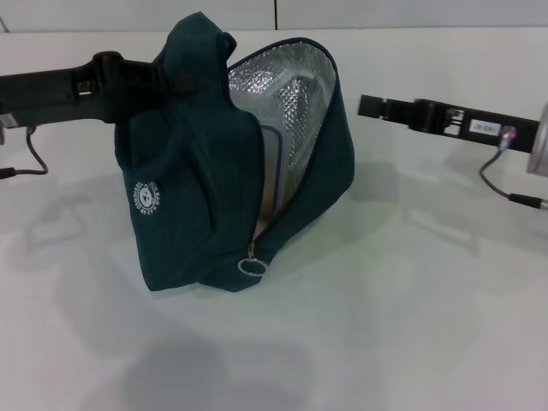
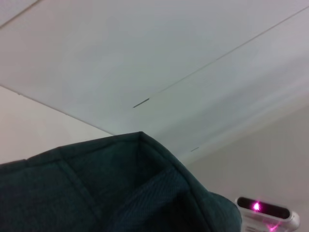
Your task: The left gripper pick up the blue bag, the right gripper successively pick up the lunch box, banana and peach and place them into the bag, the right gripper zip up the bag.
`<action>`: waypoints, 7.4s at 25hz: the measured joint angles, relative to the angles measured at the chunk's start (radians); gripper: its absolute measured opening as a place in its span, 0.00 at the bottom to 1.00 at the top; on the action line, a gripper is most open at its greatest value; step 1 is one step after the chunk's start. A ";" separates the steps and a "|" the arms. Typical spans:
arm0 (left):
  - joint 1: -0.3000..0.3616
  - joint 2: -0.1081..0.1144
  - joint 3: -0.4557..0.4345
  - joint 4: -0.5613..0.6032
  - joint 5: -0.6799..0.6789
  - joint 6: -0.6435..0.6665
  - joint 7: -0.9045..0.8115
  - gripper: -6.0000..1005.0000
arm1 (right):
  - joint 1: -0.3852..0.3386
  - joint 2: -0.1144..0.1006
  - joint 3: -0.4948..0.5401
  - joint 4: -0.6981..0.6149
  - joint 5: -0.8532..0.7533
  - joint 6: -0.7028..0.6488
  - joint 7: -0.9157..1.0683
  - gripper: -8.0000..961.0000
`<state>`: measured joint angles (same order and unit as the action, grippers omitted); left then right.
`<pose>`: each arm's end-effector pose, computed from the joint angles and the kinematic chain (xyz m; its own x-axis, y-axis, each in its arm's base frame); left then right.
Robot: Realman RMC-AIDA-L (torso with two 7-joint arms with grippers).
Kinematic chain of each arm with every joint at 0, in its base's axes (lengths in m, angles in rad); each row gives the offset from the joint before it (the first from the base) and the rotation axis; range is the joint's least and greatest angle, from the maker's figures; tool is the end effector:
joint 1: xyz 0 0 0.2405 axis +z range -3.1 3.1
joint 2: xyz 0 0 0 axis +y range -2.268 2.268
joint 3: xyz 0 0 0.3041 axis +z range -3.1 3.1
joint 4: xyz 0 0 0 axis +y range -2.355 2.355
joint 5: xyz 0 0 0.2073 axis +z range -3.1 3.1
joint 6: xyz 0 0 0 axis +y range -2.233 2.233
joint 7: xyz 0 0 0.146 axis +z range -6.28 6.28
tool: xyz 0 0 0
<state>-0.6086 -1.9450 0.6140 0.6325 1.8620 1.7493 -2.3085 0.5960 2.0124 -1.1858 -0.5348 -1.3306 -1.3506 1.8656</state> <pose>-0.2682 0.3760 0.0494 0.1849 0.8536 0.4870 0.8096 -0.4132 0.4170 0.2355 0.3917 -0.0347 0.3711 -0.6598 -0.6534 -0.7260 -0.6448 0.2389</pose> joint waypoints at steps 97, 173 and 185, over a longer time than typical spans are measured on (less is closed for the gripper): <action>0.020 -0.098 0.015 -0.179 0.015 -0.012 0.103 0.05 | -0.203 0.002 -0.033 -0.167 0.075 -0.179 -0.103 0.07; 0.059 -0.097 0.020 -0.182 0.065 -0.033 0.112 0.05 | -0.139 0.015 0.034 0.441 -0.217 -0.267 -1.035 0.69; 0.060 -0.098 0.021 -0.182 0.065 -0.033 0.113 0.05 | -0.122 0.015 0.032 0.440 -0.219 -0.231 -0.988 0.36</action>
<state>-0.5491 -2.0431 0.6350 0.4510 1.9265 1.7164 -2.1952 0.4742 2.0278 -1.1536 -0.0949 -1.5492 -1.5813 0.8773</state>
